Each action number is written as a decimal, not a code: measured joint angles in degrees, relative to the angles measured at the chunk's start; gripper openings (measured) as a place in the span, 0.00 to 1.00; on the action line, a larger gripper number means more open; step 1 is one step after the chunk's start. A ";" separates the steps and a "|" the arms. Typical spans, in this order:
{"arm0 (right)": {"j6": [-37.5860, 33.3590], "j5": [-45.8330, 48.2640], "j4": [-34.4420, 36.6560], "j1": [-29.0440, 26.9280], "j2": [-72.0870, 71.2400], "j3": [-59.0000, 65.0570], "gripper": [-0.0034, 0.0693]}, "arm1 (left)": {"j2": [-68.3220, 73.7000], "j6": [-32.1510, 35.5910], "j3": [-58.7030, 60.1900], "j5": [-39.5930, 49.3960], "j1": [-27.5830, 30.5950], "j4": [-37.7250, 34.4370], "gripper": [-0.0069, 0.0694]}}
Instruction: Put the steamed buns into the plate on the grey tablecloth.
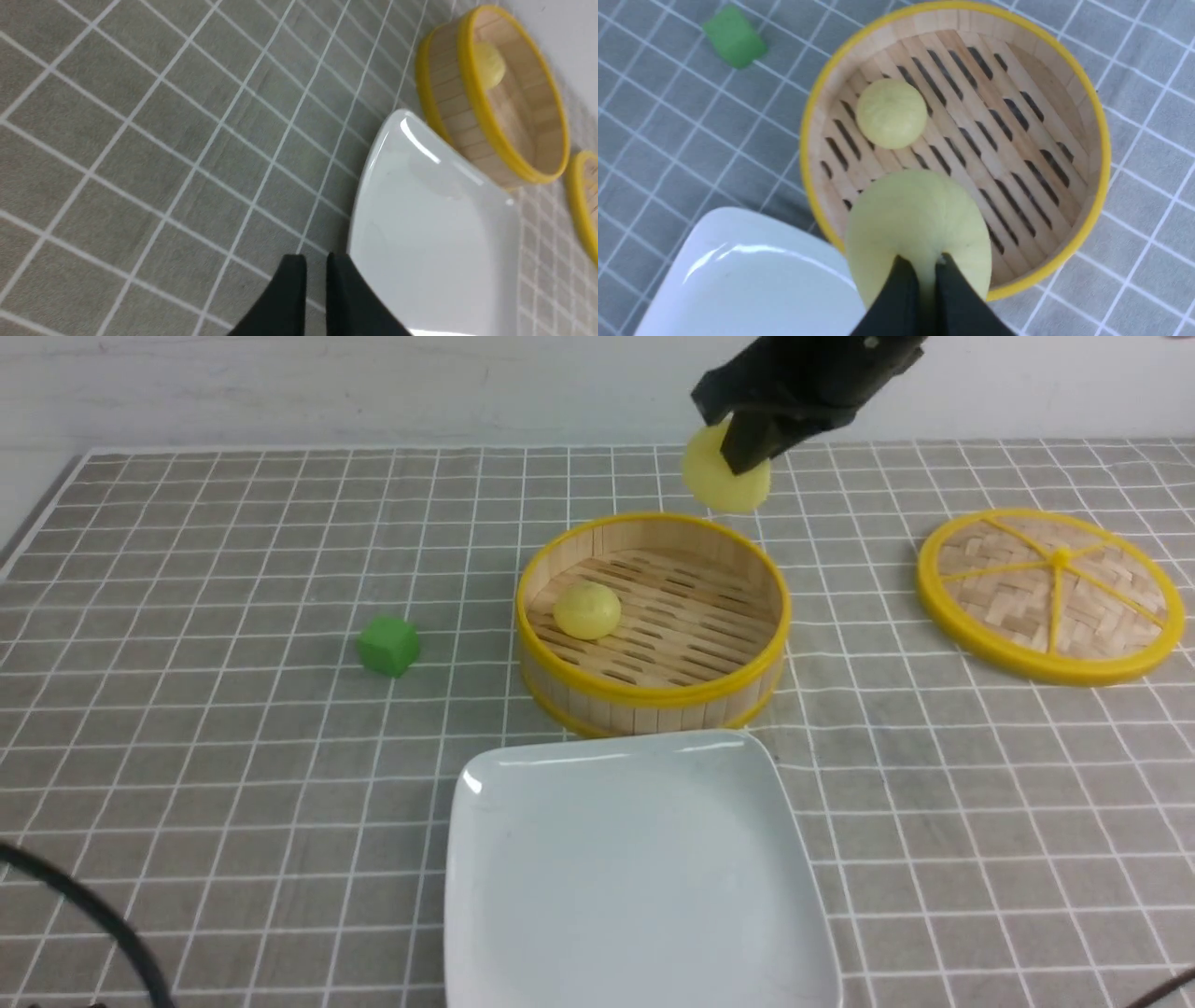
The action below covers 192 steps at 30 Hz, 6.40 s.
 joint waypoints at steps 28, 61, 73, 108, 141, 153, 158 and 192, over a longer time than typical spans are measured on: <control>3.99 -19.38 -1.72 16.46 -4.33 48.17 0.53 | 32.56 21.16 -11.30 1.42 0.00 -1.61 0.35; 26.26 -6.99 -13.21 16.46 -52.45 73.38 0.03 | 91.53 33.43 -75.49 10.08 -18.55 -8.91 0.66; 27.71 -13.02 -12.64 16.46 -59.20 80.42 0.03 | 114.05 29.61 -100.44 13.06 -22.84 1.17 0.68; 27.71 -14.89 -12.87 16.46 -59.26 80.53 0.04 | 111.21 28.67 -117.30 22.07 -22.95 6.46 0.12; 27.66 -9.02 -16.11 16.46 -68.87 80.53 0.05 | 82.97 22.80 -42.83 -1.96 -36.18 5.14 0.66; 25.50 -22.62 -23.40 16.46 -96.69 90.24 0.05 | 80.60 22.68 -42.83 -1.91 -36.18 7.06 0.83; 21.56 -38.39 -27.72 16.46 -96.82 96.74 0.05 | 80.44 22.68 -42.83 -1.46 -36.18 7.44 0.72; 20.97 -48.64 -27.17 10.16 -97.42 105.40 0.09 | 76.58 22.67 -42.83 -3.58 -36.18 10.79 0.10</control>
